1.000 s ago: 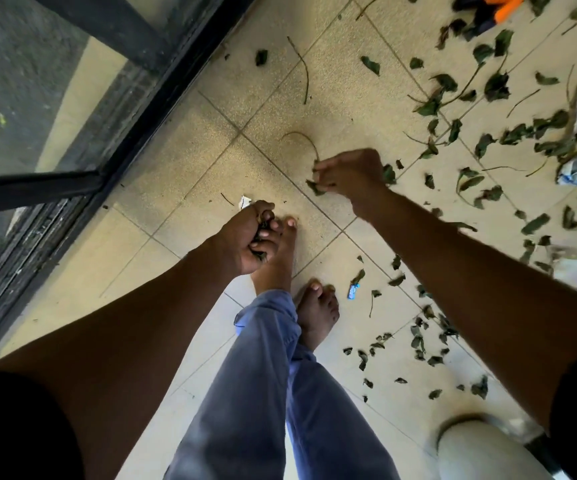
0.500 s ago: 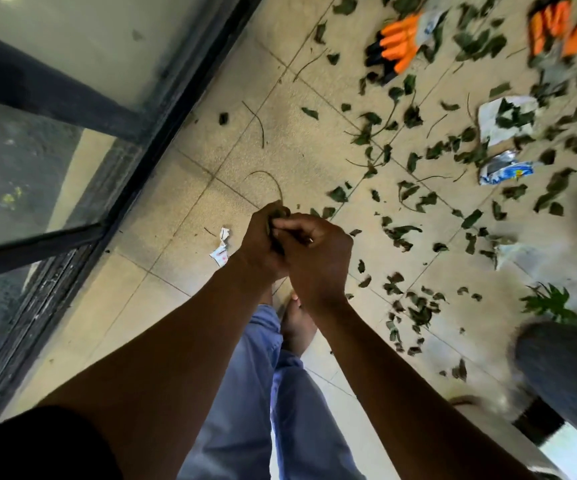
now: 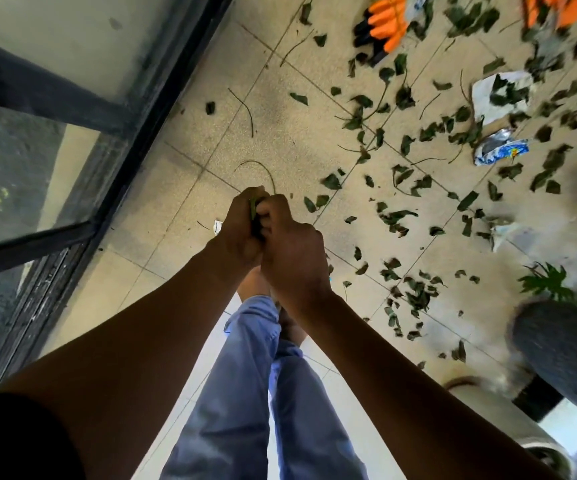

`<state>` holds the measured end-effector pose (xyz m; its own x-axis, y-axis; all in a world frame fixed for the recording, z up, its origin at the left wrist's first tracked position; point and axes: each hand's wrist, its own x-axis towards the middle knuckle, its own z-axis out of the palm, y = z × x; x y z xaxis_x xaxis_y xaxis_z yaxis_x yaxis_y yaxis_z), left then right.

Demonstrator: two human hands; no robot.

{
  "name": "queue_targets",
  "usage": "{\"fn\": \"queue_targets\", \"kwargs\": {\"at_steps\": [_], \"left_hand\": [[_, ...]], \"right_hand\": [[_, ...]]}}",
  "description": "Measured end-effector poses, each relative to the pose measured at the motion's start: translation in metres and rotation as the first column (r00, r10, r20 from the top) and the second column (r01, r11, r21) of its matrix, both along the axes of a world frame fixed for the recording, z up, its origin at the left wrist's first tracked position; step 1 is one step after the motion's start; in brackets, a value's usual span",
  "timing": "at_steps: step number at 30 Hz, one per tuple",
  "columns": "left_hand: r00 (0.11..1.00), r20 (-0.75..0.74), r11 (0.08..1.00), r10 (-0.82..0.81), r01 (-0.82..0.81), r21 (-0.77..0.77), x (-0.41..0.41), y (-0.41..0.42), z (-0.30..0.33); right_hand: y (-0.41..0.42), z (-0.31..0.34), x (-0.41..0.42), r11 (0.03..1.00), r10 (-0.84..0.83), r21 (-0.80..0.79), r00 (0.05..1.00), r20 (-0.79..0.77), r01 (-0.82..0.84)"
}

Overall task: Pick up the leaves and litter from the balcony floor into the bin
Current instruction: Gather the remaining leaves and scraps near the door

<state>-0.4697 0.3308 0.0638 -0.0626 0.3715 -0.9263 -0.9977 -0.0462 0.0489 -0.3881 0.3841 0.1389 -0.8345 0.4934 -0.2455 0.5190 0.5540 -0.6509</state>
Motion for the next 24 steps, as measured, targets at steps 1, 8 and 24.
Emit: {"fn": "queue_targets", "kwargs": {"at_steps": [1, 8, 24], "left_hand": [[1.0, -0.011, 1.0, -0.016, 0.016, -0.003, 0.002, 0.0, -0.001], [0.999, -0.014, 0.999, -0.037, 0.036, -0.03, 0.002, 0.005, 0.015], [0.977, -0.067, 0.979, -0.203, 0.2, -0.043, 0.003, -0.01, 0.058]], "right_hand": [[0.001, 0.001, -0.002, 0.999, -0.04, -0.005, 0.999, 0.008, 0.04], [0.0, 0.004, -0.009, 0.997, -0.074, 0.022, 0.994, 0.079, 0.072], [-0.001, 0.04, -0.022, 0.875, -0.292, -0.333, 0.932, 0.213, 0.351]]}}
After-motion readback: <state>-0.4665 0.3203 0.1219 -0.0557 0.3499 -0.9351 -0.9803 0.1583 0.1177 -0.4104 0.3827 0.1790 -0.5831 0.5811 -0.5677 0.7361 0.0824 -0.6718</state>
